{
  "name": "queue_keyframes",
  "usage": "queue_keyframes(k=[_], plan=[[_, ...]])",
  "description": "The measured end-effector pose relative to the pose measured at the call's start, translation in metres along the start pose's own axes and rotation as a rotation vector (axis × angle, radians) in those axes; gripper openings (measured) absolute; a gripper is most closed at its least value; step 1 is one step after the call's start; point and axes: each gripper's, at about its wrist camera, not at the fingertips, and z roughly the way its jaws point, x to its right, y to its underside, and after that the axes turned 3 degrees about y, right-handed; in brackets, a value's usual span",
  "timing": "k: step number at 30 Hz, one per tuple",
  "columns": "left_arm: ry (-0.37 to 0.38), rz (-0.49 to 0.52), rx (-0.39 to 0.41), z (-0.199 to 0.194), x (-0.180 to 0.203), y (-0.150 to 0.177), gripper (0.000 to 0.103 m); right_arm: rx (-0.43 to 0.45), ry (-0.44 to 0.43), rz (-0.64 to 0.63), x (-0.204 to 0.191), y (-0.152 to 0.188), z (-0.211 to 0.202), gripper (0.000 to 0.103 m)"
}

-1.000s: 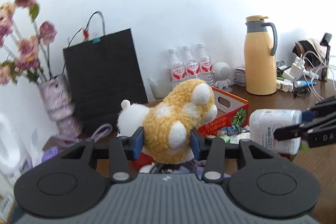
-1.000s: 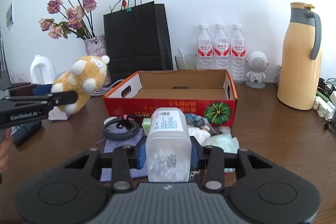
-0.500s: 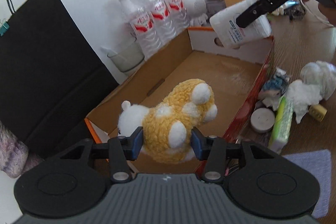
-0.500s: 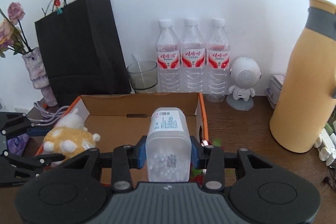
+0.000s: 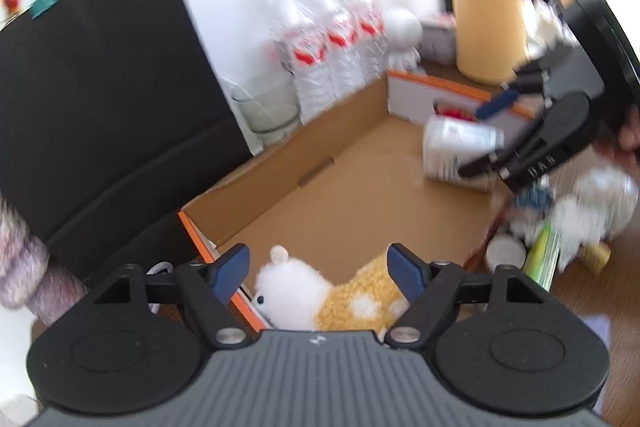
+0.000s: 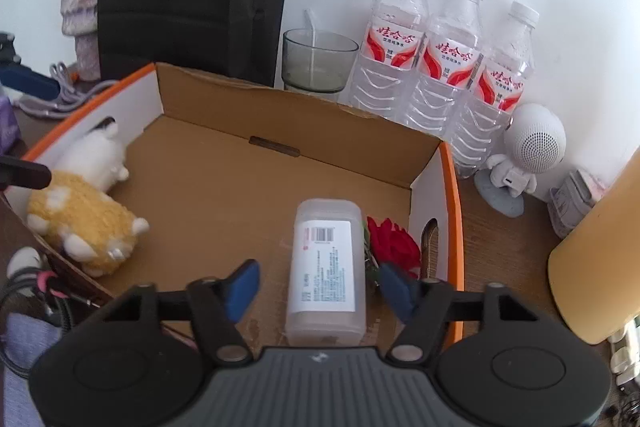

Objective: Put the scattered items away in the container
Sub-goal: 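Carry plush with left tool into the cardboard box while right drops the container there, then lift both open tools out of the box and back over the desk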

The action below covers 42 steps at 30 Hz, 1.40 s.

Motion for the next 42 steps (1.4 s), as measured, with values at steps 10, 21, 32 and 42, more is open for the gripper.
queue_keyframes(k=[10, 21, 32, 42], plan=[[-0.103, -0.276, 0.064, -0.011, 0.001, -0.012, 0.093, 0.033, -0.061, 0.268, 0.07, -0.007, -0.034, 0.065], [-0.22, -0.431, 0.072, -0.047, 0.032, -0.006, 0.095, 0.045, -0.105, 0.233, 0.046, 0.011, -0.073, 0.034], [-0.364, -0.394, 0.267, -0.122, 0.149, 0.057, 0.103, 0.286, -0.038, 0.154, -0.006, 0.089, -0.164, 0.083], [-0.456, -0.402, 0.318, -0.163, 0.224, 0.122, 0.103, 0.476, -0.027, 0.245, -0.025, 0.187, -0.212, 0.103]])
